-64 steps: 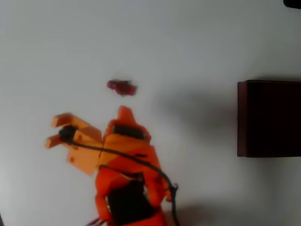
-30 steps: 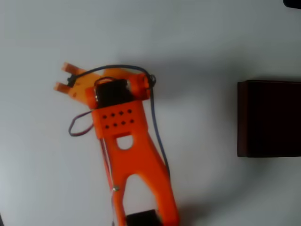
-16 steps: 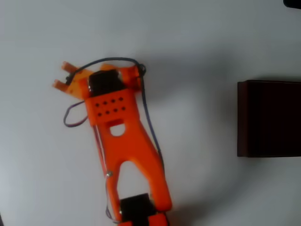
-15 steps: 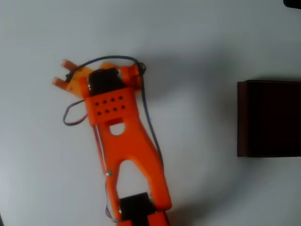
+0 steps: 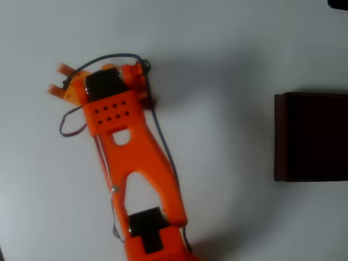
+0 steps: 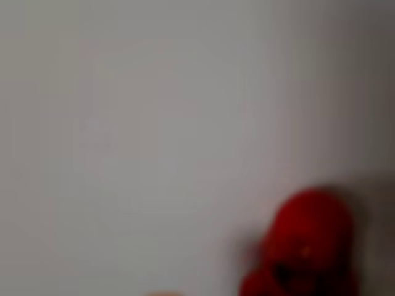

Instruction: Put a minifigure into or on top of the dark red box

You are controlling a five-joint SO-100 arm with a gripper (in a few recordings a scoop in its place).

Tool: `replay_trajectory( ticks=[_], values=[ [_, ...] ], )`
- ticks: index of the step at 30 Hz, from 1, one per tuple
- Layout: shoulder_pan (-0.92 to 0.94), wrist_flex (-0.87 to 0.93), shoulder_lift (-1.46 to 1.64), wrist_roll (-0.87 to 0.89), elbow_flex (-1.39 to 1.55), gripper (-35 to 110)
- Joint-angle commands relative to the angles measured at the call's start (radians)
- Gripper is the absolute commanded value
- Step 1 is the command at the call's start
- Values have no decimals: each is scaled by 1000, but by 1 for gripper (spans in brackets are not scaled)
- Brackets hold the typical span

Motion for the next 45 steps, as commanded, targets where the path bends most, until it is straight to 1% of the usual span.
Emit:
replay_trajectory(
  ticks=[1, 8, 18, 38, 40, 43, 45],
  values=[
    [5, 12, 2, 0, -35, 19],
    [15, 28, -52, -11, -94, 19],
    [40, 25, -64, -23, -72, 19],
    [44, 35, -150, -34, -144, 18],
    [44, 43, -158, -34, -153, 17],
    [48, 61, -178, -35, -181, 10],
    [52, 106, -215, -35, -238, 6]
  ],
)
